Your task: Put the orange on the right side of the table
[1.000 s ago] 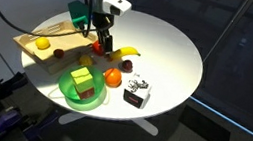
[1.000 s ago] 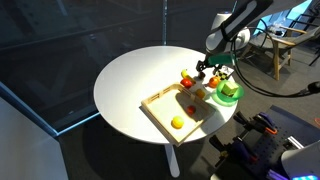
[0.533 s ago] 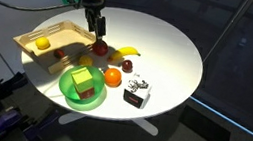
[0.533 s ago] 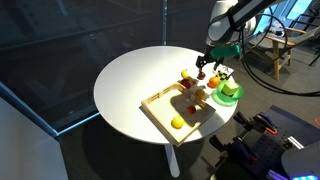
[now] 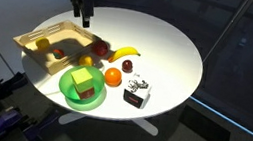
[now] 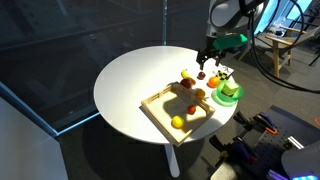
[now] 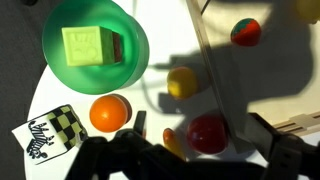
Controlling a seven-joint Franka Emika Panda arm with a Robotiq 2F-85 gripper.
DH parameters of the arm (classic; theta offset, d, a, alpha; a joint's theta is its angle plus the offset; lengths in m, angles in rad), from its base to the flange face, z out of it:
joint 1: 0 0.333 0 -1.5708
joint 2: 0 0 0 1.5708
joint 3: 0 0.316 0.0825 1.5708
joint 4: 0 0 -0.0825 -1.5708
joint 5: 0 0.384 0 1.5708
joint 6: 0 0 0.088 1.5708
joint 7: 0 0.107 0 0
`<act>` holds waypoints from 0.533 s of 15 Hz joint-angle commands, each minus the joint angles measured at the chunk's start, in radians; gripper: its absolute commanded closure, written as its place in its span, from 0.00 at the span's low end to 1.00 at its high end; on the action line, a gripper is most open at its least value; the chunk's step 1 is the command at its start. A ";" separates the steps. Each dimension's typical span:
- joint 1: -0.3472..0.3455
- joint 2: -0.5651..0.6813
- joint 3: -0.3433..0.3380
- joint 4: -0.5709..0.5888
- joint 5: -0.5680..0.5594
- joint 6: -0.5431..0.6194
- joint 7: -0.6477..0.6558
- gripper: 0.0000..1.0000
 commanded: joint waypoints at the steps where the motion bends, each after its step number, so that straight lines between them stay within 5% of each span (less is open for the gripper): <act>1: 0.007 -0.085 0.028 -0.032 -0.015 -0.077 -0.011 0.00; 8: 0.020 -0.197 0.081 -0.080 -0.028 -0.112 0.001 0.00</act>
